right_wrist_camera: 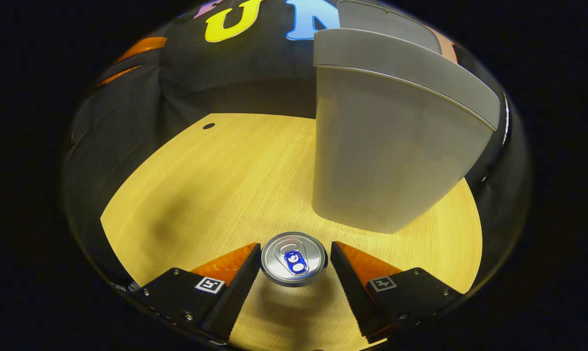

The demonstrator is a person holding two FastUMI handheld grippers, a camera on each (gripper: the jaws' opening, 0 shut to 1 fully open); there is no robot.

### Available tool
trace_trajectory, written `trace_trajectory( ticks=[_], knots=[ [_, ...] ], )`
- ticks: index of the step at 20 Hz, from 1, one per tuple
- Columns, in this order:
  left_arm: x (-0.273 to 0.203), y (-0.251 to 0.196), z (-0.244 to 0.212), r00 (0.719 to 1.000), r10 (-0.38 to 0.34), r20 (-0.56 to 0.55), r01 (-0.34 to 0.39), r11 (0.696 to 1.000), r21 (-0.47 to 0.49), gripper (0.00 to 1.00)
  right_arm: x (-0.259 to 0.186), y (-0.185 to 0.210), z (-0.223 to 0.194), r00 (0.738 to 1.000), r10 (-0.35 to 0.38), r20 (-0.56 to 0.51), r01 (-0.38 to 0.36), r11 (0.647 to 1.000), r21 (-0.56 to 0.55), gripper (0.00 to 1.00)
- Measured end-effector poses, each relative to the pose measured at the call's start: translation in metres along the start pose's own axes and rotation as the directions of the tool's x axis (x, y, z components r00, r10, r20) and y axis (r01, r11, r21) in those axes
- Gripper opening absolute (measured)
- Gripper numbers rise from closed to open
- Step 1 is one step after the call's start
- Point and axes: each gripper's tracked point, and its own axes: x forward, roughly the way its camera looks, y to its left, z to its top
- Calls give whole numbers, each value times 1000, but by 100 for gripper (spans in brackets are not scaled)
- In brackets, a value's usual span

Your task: Press the lid of the desktop garbage bin to open it, pick up the crumpled paper on the desktop and throw it into the bin, then pick up the pop can on the desktop and drop it into the bin, and finally close the garbage bin lid.

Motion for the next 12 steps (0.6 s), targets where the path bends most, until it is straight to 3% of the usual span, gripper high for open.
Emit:
trace_trajectory(
  ticks=[4,5,12],
  knots=[
    [2,1,-2,1000,2,-6,-2,1000,-6,84,0,-2,1,1000,-1,0,1,1000,17,85],
    [2,2,-2,1000,2,-7,-2,1000,-6,71,-2,-2,4,1000,6,5,-6,1000,25,85],
    [6,-5,-2,1000,-26,-15,26,1000,-5,76,-29,-4,42,995,6,102,-8,1000,19,85]
  ],
)
